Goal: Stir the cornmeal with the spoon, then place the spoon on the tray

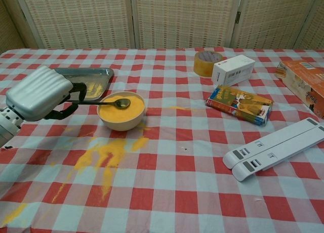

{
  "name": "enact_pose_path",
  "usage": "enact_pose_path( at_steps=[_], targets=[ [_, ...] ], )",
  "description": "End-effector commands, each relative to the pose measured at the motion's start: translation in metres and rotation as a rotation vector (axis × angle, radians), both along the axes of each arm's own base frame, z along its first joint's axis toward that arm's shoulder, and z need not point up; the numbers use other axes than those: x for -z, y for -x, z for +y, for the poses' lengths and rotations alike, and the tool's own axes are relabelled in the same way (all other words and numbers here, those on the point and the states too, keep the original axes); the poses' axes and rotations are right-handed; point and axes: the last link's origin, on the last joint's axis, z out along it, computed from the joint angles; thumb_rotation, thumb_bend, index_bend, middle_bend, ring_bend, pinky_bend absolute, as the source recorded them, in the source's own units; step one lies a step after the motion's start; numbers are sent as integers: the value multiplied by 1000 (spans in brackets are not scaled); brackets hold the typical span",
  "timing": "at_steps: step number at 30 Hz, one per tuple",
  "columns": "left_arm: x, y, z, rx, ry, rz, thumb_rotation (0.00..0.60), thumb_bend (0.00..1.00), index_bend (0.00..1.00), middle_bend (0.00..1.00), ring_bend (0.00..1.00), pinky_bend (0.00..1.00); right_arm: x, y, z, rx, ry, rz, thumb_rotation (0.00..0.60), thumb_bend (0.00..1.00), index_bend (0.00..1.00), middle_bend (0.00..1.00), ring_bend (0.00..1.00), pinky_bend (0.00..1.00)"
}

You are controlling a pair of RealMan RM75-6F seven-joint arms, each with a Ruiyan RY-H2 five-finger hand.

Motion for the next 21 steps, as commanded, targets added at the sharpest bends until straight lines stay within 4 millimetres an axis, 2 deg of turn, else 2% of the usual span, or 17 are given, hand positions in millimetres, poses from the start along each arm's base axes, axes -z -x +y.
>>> enact_pose_path(
  at_steps=[1,15,21],
  targets=[
    [0,0,0,3,0,1,600,423,520,1000,1000,1000,0,0,0,0,0,0,600,45,0,0,0,0],
    [-3,1,-5,20,2,-22,600,420,459,1000,1000,1000,-2,0,1,-2,3,-4,600,46,0,0,0,0],
    [-3,0,-6,27,7,-34,600,419,469,1000,1000,1000,-2,-1,1,-3,4,-2,600,45,0,0,0,0]
  ],
)
